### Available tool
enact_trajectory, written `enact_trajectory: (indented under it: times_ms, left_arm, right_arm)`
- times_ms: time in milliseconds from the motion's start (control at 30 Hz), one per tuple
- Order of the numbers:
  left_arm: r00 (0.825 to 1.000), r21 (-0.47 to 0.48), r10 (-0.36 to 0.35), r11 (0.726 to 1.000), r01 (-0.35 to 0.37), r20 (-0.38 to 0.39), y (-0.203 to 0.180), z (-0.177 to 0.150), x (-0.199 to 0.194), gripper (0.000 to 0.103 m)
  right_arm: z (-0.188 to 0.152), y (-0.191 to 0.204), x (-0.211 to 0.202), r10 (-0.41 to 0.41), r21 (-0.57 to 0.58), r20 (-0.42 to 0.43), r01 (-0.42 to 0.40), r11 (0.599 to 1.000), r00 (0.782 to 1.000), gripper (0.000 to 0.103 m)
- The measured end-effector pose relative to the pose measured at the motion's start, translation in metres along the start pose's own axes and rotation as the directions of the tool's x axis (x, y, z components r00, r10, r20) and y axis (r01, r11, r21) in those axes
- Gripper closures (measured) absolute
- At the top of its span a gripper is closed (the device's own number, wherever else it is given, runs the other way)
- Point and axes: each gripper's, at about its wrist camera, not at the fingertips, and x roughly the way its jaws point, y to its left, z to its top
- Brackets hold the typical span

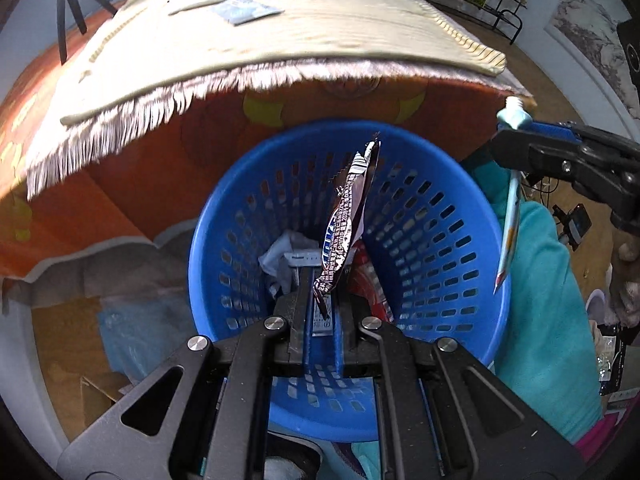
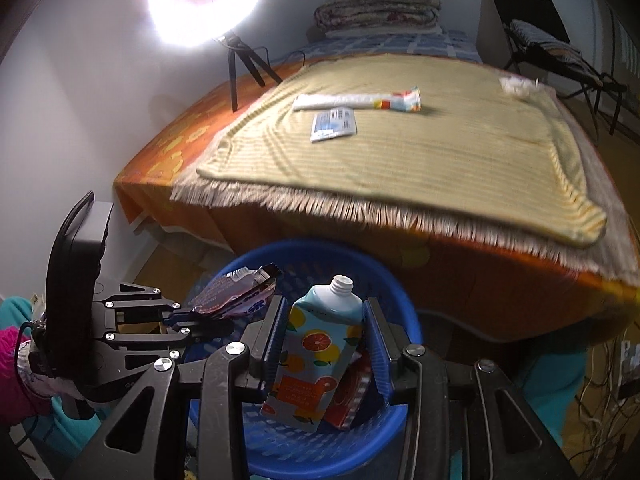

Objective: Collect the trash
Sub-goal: 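Carry both items over the blue basket and open both grippers, then move both grippers back over the blanket toward the wipe packet and snack wrapper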

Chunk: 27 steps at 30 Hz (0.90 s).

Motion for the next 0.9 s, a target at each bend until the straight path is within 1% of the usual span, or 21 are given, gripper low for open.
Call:
enact_trajectory:
  times_ms: [367, 400, 433, 467, 500, 533, 600, 733, 833, 900]
  left_arm:
    - [0.999, -0.025, 0.018, 1.000, -0.019, -0.044, 0.005, -0.007, 0.016, 0.097]
    - [0.998, -0.027, 0.023, 0.999, -0.024, -0.053, 0.006, -0.008, 0.018, 0.093]
    - [0.998, -0.030, 0.026, 0.999, -0.028, -0.060, 0.006, -0.008, 0.020, 0.078]
    - [0.997, -0.036, 0.029, 0.999, -0.032, -0.066, 0.007, -0.009, 0.021, 0.066]
    - [0.997, -0.044, 0.032, 0.998, -0.035, -0.065, 0.008, -0.009, 0.022, 0.045]
    - [0.998, -0.050, 0.034, 0.998, -0.037, -0.055, 0.008, -0.010, 0.022, 0.040]
    - [0.998, -0.046, 0.042, 0.998, -0.044, -0.053, 0.008, -0.009, 0.021, 0.040]
    - [0.997, -0.054, 0.049, 0.997, -0.052, -0.054, 0.010, -0.010, 0.022, 0.040]
    - [0.997, -0.053, 0.052, 0.997, -0.055, -0.056, 0.011, -0.011, 0.023, 0.040]
    - [0.997, -0.052, 0.053, 0.997, -0.056, -0.054, 0.011, -0.011, 0.023, 0.040]
  right_arm:
    - [-0.022, -0.002, 0.026, 0.028, 0.048, -0.068, -0.025, 0.999, 0.997, 0.063]
    - [-0.024, -0.002, 0.029, 0.031, 0.051, -0.076, -0.027, 0.998, 0.997, 0.063]
    - [-0.025, -0.003, 0.030, 0.032, 0.052, -0.081, -0.028, 0.998, 0.996, 0.063]
    - [-0.027, -0.003, 0.032, 0.032, 0.054, -0.088, -0.027, 0.998, 0.996, 0.063]
    - [-0.028, -0.003, 0.034, 0.033, 0.055, -0.095, -0.028, 0.998, 0.995, 0.059]
    - [-0.029, -0.004, 0.035, 0.033, 0.057, -0.101, -0.028, 0.998, 0.994, 0.056]
    - [-0.032, -0.004, 0.037, 0.028, 0.061, -0.106, -0.022, 0.998, 0.994, 0.044]
    - [-0.033, -0.007, 0.038, 0.021, 0.068, -0.110, -0.013, 0.998, 0.994, 0.036]
    - [-0.032, -0.009, 0.037, 0.014, 0.075, -0.108, -0.006, 0.997, 0.994, 0.028]
    - [-0.031, -0.010, 0.036, 0.011, 0.078, -0.105, -0.003, 0.997, 0.994, 0.020]
